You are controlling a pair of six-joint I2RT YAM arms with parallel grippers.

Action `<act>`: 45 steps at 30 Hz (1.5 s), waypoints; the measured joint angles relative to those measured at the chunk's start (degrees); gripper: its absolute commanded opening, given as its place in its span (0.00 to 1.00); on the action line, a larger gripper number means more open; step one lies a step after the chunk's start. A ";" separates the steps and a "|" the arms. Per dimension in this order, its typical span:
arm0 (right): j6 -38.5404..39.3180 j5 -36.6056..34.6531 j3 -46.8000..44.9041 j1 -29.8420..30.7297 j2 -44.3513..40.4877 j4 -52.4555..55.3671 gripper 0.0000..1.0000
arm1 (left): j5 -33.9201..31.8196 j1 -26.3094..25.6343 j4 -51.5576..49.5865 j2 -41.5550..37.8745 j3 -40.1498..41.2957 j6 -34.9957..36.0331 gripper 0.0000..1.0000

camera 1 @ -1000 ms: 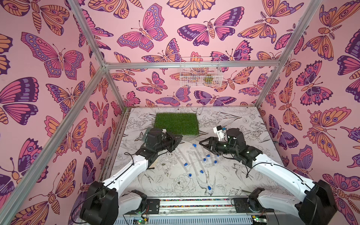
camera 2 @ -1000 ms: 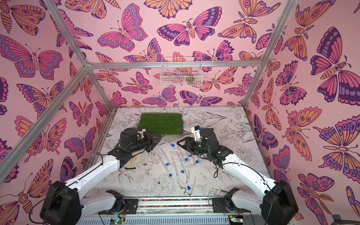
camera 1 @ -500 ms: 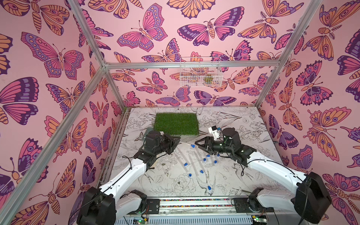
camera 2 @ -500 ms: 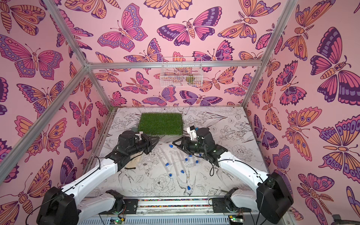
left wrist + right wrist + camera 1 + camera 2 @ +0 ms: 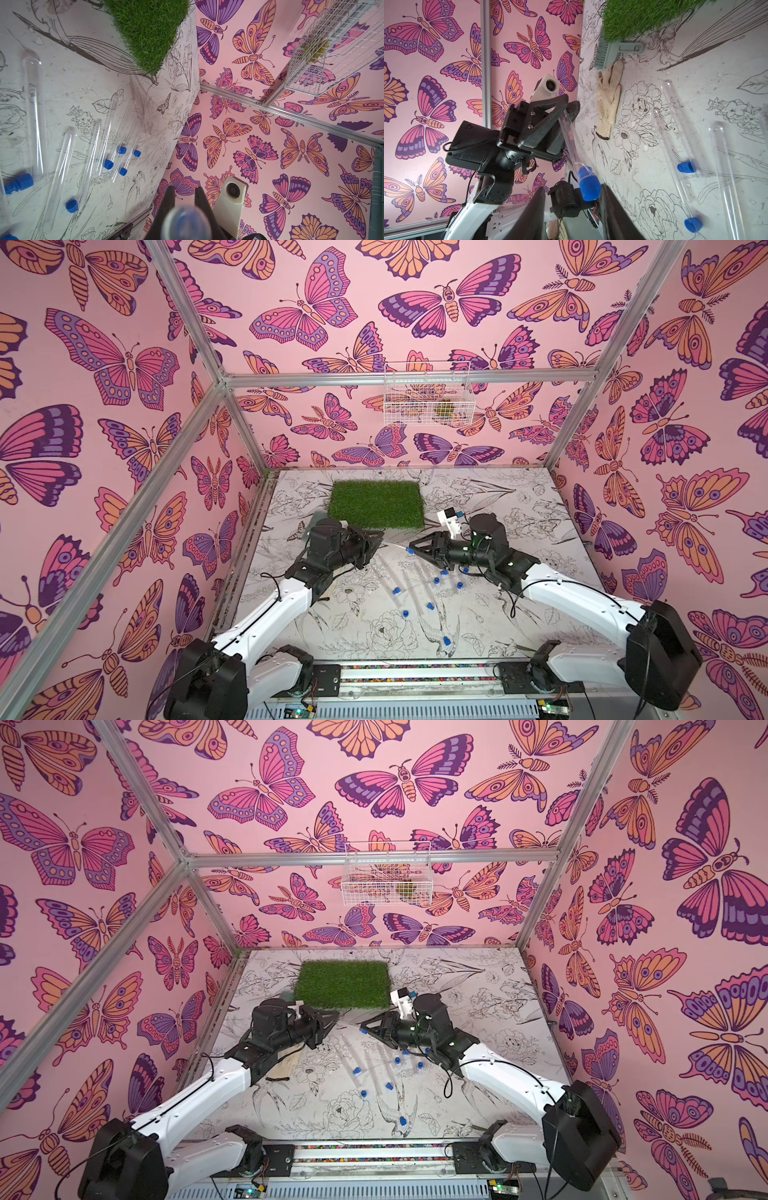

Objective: Remove stoppers from test tubes
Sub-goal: Open the stopper on the test tube.

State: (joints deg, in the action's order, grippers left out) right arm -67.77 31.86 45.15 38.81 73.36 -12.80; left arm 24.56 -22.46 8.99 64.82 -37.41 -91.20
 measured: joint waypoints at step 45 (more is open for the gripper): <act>-2.58 -1.60 0.00 1.90 4.63 -5.75 0.30 | 1.57 2.25 1.97 -2.16 3.17 -2.58 0.04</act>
State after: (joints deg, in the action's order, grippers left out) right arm -70.35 30.26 45.15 40.71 78.00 -18.55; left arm 26.13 -20.21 10.96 62.65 -34.24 -93.78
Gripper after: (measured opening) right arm 0.302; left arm 0.175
